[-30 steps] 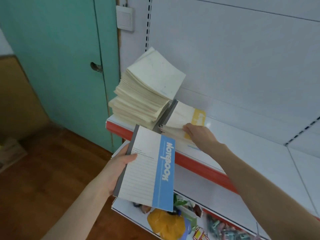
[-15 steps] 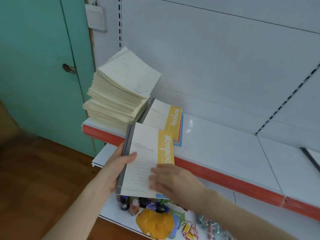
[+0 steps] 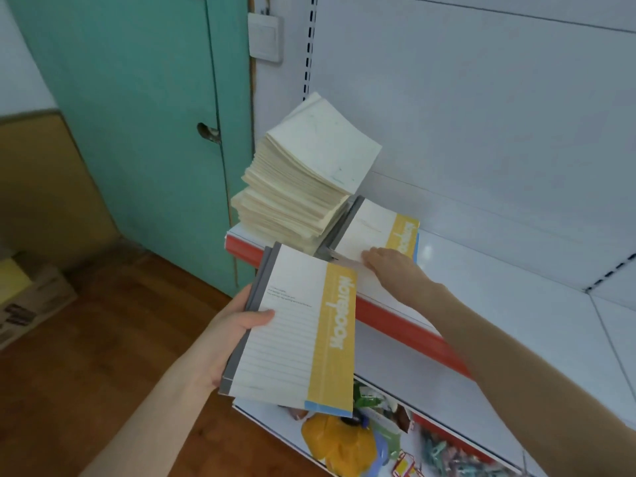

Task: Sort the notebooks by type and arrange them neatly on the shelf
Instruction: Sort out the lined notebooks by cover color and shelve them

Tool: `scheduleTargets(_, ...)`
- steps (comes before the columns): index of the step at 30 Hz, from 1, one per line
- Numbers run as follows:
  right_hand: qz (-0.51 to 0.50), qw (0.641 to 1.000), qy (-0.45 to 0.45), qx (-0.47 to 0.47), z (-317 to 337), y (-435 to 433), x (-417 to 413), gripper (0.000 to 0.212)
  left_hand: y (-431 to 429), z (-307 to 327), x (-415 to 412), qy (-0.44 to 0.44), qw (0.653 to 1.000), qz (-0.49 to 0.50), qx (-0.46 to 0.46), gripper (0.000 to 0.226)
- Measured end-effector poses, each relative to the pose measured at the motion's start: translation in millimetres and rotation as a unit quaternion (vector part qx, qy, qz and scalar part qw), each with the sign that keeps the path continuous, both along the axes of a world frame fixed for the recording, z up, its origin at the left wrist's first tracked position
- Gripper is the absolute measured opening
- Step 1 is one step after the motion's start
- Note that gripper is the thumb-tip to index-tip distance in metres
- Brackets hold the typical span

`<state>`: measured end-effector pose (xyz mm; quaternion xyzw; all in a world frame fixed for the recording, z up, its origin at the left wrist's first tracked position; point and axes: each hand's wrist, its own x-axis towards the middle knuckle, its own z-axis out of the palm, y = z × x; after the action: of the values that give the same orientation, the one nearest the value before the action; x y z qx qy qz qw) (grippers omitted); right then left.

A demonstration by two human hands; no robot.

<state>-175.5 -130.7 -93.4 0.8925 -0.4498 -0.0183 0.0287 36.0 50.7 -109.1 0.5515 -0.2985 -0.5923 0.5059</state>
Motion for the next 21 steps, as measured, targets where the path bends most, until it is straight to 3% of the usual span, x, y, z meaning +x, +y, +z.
scheduleTargets(5, -0.079, 0.993, -0.090, 0.015, 27, 27, -11, 0.035, 3, 4, -3, 0.004, 1.000, -0.006, -0.013, 0.045)
scheduleTargets(7, -0.075, 0.989, -0.124, 0.000, 36, 54, -14, 0.035, 2, 7, -13, 0.005, 1.000, -0.005, -0.025, 0.033)
scheduleTargets(10, 0.013, 0.989, -0.135, -0.064, 31, 113, -22, 0.042, 3, 12, -35, -0.008, 0.999, -0.022, -0.049, 0.015)
scheduleTargets(14, 0.118, 0.973, -0.154, -0.122, -8, 174, -46, 0.023, -2, 14, -70, -0.013, 0.995, -0.030, -0.093, 0.042)
scheduleTargets(16, 0.116, 0.977, -0.151, -0.098, -14, 186, -63, 0.023, -3, 14, -90, -0.016, 0.994, -0.027, -0.108, 0.037)
scheduleTargets(19, 0.021, 0.955, -0.295, -0.031, -3, 191, -98, 0.049, -5, 18, -125, -0.010, 0.992, -0.039, -0.117, 0.033)
scheduleTargets(21, -0.114, 0.918, -0.379, -0.040, 8, 187, -132, 0.039, -8, 22, -154, -0.002, 0.990, -0.054, -0.127, 0.033)
